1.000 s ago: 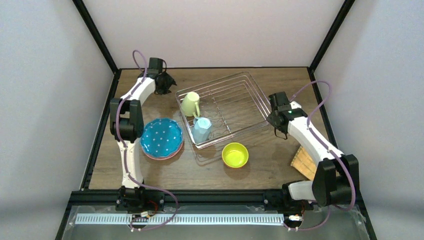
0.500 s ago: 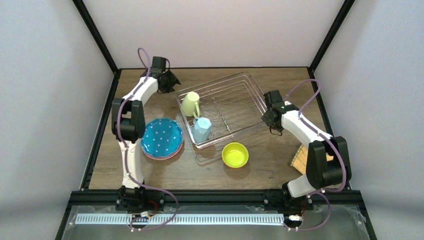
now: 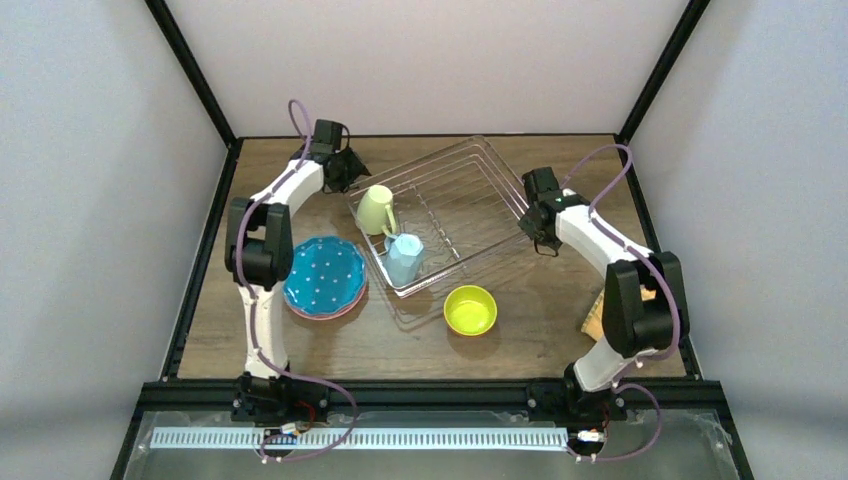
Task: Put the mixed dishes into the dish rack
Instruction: Adjust the dish rack at the center of the board.
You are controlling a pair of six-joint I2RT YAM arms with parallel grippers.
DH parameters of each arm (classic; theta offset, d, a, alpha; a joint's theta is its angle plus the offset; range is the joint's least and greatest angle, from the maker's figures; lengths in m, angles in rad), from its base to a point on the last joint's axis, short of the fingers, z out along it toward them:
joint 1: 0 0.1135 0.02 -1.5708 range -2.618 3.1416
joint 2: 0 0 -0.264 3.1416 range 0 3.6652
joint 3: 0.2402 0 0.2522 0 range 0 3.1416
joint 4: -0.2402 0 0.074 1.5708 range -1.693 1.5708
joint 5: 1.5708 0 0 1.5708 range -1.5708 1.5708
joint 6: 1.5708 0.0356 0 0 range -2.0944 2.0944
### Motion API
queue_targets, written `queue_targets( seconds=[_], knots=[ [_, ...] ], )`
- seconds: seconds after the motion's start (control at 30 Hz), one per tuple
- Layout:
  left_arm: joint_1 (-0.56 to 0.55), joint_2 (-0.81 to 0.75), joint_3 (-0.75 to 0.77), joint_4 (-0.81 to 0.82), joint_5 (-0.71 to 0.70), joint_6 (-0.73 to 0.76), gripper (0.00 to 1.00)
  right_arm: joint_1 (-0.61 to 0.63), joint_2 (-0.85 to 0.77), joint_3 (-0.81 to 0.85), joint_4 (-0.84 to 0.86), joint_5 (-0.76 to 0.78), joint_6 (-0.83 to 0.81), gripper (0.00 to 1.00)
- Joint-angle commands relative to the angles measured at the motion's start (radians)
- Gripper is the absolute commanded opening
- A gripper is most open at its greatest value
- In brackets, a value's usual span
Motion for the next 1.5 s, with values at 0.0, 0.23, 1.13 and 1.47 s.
queue_targets(
  seconds=[0.0, 0.23, 1.13, 1.47],
  knots=[
    [-0.016, -0.059, -0.088, -0.024, 0.016, 0.0, 1.0, 0.009, 0.044, 0.062, 0.053, 0.016, -0.013, 0.24],
    [-0.029, -0.146, -0.195, -0.007, 0.016, -0.008, 1.0, 0.008, 0.109, 0.15, 0.053, 0.025, -0.036, 0.24],
    [-0.08, -0.287, -0.339, -0.013, 0.021, -0.002, 1.0, 0.008, 0.282, 0.362, 0.042, 0.061, -0.048, 0.25],
    [-0.107, -0.278, -0.341, -0.01, 0.025, -0.002, 1.0, 0.007, 0.36, 0.461, 0.017, 0.084, -0.046, 0.26]
  ],
)
